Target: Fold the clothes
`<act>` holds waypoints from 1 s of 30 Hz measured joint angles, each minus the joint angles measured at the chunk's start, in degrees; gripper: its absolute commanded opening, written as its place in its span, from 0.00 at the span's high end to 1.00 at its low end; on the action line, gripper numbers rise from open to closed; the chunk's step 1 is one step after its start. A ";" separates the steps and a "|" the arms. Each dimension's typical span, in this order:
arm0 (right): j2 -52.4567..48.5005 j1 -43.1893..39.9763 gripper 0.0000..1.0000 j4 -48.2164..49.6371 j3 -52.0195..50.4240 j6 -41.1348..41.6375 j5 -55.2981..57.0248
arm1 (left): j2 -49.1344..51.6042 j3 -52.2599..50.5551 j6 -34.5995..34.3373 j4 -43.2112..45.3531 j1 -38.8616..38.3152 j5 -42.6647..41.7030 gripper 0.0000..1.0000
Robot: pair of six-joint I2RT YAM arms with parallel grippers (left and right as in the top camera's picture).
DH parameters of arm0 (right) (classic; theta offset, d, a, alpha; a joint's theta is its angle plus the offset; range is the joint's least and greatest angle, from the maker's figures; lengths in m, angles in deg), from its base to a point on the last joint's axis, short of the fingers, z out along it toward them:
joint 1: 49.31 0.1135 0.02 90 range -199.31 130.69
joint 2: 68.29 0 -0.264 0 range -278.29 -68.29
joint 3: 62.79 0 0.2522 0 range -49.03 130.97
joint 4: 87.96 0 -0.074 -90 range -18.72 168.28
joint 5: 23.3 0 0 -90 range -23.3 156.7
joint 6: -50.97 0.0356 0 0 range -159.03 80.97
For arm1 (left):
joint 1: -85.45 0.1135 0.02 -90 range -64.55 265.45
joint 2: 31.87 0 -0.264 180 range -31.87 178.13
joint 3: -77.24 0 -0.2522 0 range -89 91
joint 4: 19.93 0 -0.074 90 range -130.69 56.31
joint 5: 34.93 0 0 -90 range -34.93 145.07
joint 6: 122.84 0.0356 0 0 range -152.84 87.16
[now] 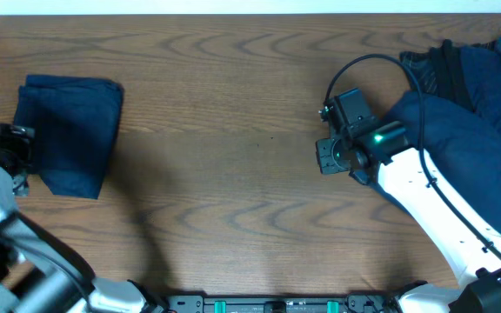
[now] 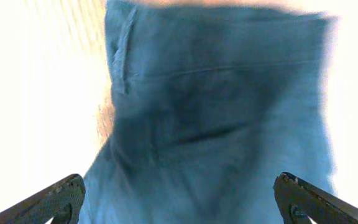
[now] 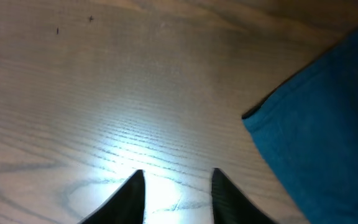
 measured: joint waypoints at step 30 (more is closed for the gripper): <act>-7.15 -17.22 0.01 5.73 0.07 -5.05 -8.92 | -15.28 -0.02 21.81 -36.79 -54.34 3.17 0.02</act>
